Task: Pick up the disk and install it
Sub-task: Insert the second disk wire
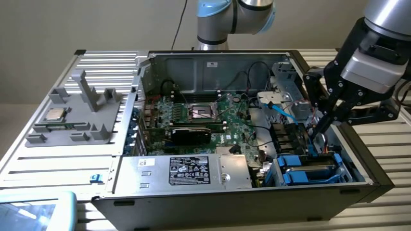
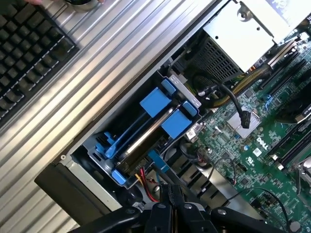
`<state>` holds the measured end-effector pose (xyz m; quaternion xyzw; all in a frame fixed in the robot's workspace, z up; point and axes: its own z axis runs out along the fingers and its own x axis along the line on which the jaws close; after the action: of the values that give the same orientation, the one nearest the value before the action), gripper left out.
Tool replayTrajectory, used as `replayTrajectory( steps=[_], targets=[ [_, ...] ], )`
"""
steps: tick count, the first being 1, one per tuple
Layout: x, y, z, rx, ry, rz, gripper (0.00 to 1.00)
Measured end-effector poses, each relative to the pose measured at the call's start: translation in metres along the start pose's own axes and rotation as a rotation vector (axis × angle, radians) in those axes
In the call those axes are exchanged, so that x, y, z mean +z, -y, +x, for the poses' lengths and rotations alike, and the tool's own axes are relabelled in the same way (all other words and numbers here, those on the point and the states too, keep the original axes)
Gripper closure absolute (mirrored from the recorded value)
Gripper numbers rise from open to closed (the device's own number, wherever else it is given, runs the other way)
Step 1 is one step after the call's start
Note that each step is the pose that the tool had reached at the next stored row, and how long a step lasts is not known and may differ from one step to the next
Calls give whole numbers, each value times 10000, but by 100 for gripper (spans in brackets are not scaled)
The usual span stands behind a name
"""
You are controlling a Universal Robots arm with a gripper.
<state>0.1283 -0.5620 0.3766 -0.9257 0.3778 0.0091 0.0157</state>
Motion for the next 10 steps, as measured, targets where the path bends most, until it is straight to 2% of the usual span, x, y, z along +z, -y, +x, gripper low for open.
replayTrajectory(
  steps=[3, 8, 10],
  targets=[
    [-1, 0, 0, -299, 58, 45, 89],
    [0, 0, 0, -327, 62, 49, 89],
    [0, 0, 0, -659, 64, 44, 89]
  ],
)
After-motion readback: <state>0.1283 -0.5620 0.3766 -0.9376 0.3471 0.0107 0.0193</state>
